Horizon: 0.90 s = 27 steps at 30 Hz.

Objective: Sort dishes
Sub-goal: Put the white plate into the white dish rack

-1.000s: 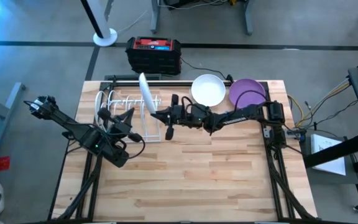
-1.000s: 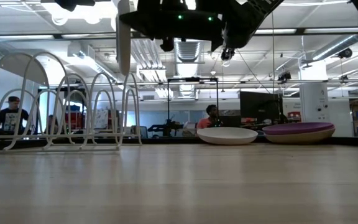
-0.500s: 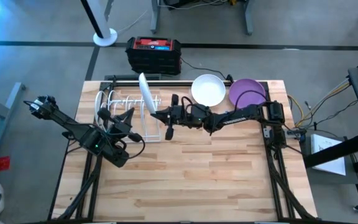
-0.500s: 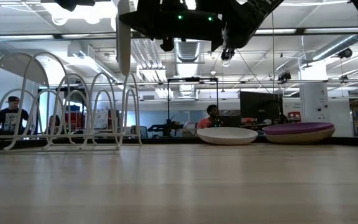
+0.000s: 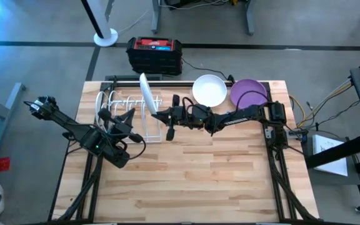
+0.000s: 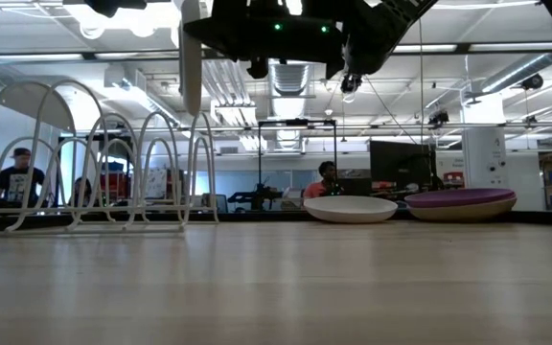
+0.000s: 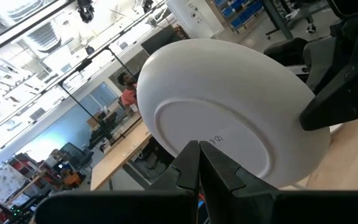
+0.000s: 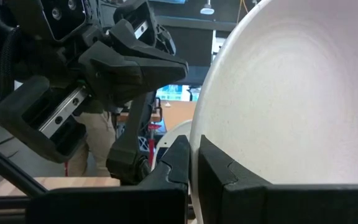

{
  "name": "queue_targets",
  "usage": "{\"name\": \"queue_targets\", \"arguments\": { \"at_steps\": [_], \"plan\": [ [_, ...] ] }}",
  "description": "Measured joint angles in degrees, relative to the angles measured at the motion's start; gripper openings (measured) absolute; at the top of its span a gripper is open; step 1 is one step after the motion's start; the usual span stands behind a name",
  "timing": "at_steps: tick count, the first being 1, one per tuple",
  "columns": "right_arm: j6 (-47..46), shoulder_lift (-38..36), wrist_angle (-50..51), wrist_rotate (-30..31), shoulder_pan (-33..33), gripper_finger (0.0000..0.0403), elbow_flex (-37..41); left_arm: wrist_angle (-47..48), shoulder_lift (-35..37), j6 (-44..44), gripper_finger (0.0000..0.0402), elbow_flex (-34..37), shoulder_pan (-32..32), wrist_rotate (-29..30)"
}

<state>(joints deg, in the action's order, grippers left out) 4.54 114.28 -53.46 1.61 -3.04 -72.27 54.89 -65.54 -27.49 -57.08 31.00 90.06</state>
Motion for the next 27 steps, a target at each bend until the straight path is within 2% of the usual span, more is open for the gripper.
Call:
{"name": "queue_targets", "arguments": {
  "at_steps": [10, 16, 27],
  "plan": [
    [-1.05, 4.94, -5.26, 0.09, 0.26, 0.0, -1.35, -0.07, 0.0, 0.0, 0.0, 0.0, 0.0, -0.02],
    [-1.07, 8.52, -5.95, 4.47, 0.41, 0.0, -3.28, -0.07, 0.17, 0.0, 0.0, -0.02, -0.06, -0.02],
    [-4.42, 12.2, -5.91, 7.65, 0.56, 0.0, -4.31, -0.04, 0.39, 0.0, 0.0, -0.02, -0.15, -0.03]
  ]
}}
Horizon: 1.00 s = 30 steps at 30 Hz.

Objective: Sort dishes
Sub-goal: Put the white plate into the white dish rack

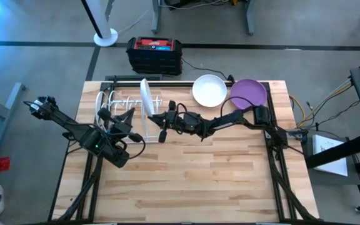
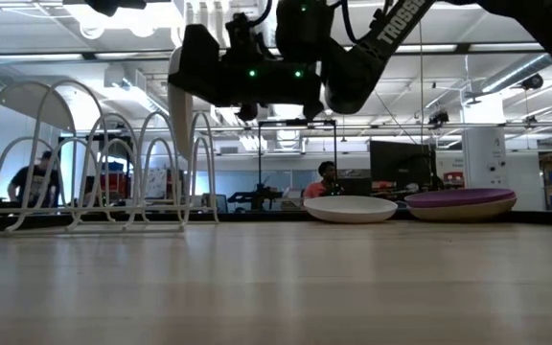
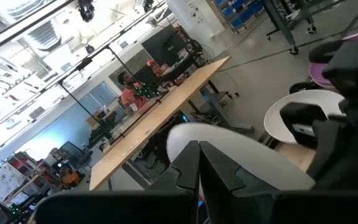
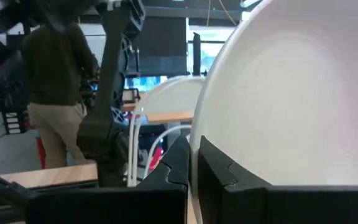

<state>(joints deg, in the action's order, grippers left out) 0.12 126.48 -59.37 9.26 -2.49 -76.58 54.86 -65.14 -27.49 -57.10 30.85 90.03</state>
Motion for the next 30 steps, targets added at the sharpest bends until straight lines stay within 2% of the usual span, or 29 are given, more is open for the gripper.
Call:
{"name": "queue_targets", "arguments": {
  "at_steps": [16, 30],
  "plan": [
    [-6.69, 7.49, 0.28, 1.86, 1.72, 0.0, -2.14, -0.03, 0.0, 0.0, 0.0, 0.0, 0.0, -0.02],
    [-9.49, 10.29, 1.02, 4.48, 2.8, 0.0, -2.78, -0.07, -0.02, -0.02, 0.0, 0.0, 0.0, -0.02]
  ]
}}
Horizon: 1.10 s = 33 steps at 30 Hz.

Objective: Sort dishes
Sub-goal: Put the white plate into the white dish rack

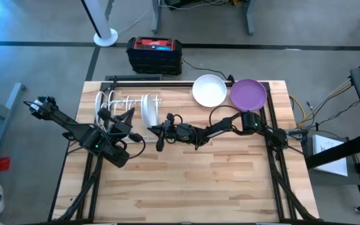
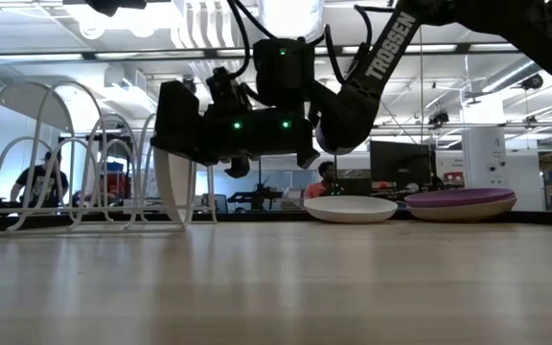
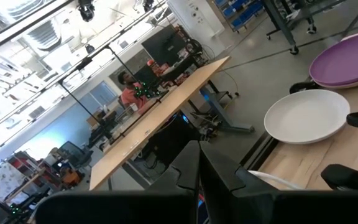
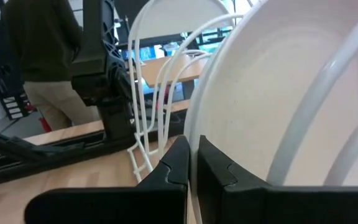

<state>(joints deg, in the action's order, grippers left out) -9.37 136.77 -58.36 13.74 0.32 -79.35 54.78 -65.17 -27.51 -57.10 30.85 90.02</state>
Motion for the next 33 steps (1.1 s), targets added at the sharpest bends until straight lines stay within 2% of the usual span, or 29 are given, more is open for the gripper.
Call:
{"name": "queue_targets", "arguments": {
  "at_steps": [16, 28, 33],
  "plan": [
    [0.07, 0.02, 3.71, 0.13, 0.64, 0.0, -0.07, -0.15, 0.0, 0.0, 0.0, 0.0, 0.0, 0.0],
    [0.81, 0.04, 2.85, -0.02, 0.83, 0.0, -0.04, -0.33, 0.0, 0.0, 0.0, 0.0, 0.0, 0.0],
    [0.19, 0.03, 2.86, -0.49, 0.83, 0.0017, -0.02, -0.35, 0.0, 0.0, 0.0, 0.0, 0.0, 0.0]
  ]
}}
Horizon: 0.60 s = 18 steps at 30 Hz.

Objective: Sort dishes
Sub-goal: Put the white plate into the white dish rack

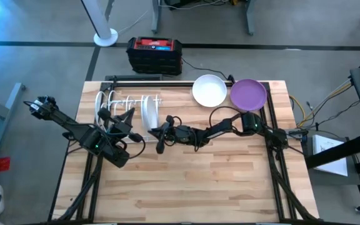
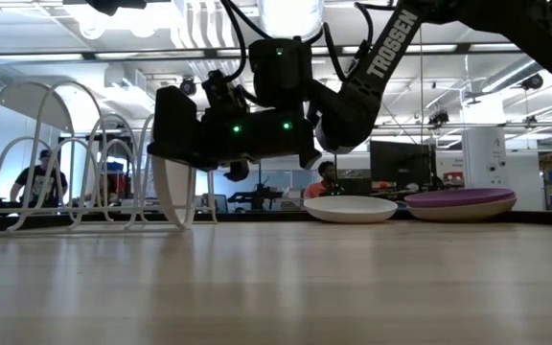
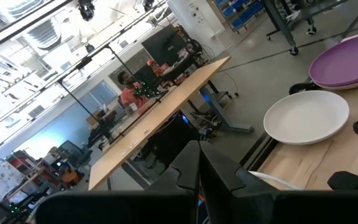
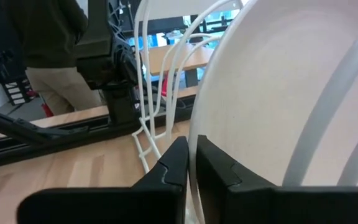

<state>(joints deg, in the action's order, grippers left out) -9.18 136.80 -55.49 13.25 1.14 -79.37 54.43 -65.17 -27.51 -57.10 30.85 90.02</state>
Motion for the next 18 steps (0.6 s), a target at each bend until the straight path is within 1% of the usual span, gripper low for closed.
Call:
{"name": "queue_targets", "arguments": {
  "at_steps": [11, 18],
  "plan": [
    [-0.48, 0.01, -0.28, -0.13, 0.03, 0.0095, 0.02, -0.25, 0.0, 0.0, 0.0, 0.0, 0.0, 0.0],
    [0.24, -0.01, -0.4, 0.07, 0.19, 0.0131, 0.02, -0.35, 0.0, 0.0, 0.0, 0.0, 0.0, 0.0]
  ]
}}
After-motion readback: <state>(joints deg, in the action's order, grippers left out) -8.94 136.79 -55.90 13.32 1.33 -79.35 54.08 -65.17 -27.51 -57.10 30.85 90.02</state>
